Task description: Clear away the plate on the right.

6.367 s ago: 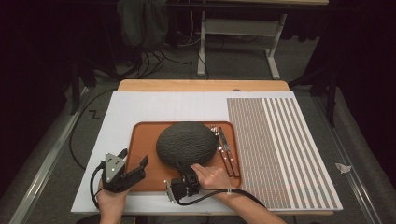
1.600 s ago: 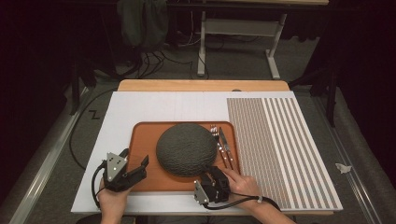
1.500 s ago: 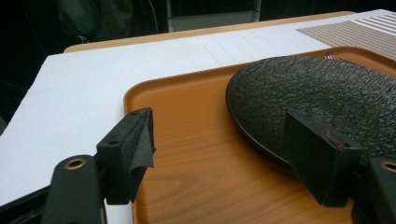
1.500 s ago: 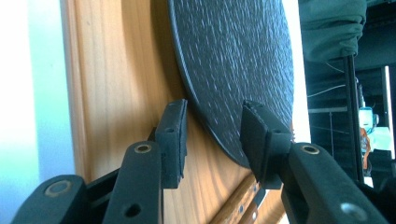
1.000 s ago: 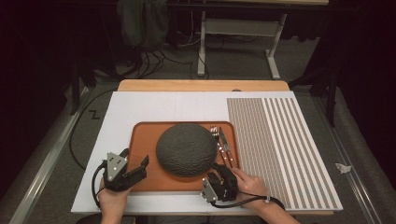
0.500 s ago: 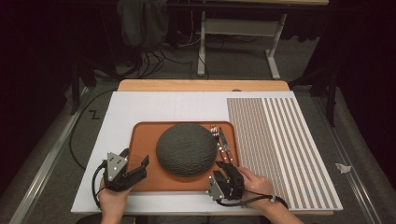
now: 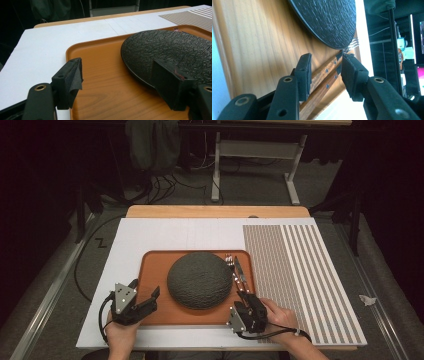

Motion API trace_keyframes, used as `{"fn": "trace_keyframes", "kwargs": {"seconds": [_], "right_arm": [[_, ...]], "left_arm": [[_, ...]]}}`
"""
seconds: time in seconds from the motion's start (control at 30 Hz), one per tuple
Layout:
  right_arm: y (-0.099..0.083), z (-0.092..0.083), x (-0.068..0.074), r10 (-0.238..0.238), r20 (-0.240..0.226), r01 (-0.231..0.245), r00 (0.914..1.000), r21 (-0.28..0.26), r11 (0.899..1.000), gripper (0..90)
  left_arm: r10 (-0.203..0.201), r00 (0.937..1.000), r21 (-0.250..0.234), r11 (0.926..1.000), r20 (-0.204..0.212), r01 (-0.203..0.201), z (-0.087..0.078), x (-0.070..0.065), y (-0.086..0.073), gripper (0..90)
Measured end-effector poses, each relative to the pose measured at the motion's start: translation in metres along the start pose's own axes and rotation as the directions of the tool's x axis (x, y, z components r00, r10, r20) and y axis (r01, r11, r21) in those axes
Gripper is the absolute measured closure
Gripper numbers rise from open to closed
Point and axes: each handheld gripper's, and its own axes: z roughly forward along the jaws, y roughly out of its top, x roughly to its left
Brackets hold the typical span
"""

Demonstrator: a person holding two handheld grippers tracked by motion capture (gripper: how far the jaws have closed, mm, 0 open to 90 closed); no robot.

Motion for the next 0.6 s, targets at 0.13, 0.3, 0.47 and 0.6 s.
{"fn": "trace_keyframes", "kwargs": {"seconds": [0.13, 0.3, 0.47, 0.6], "right_arm": [[-0.004, 0.0, -0.002, 0.007, 0.005, -0.007, 1.0, 0.004, 1.0, 62.3], [-0.008, -0.001, -0.004, 0.009, 0.012, -0.009, 0.9999, 0.012, 1.0, 62.1], [-0.013, -0.002, -0.005, 0.016, 0.02, -0.016, 0.9997, 0.023, 1.0, 61.9], [-0.017, -0.003, -0.006, 0.017, 0.026, -0.017, 0.9995, 0.028, 0.999, 61.9]], "left_arm": [[0.001, 1.0, 0.0, 1.0, 0.001, -0.001, 0.0, 0.0, 0.0, 26.3], [0.0, 1.0, 0.0, 1.0, 0.001, 0.0, 0.0, 0.0, 0.0, 26.3], [0.001, 1.0, 0.0, 1.0, 0.001, -0.001, 0.0, 0.0, 0.0, 26.3], [0.001, 1.0, 0.0, 1.0, 0.001, -0.001, 0.0, 0.0, 0.0, 26.3]]}}
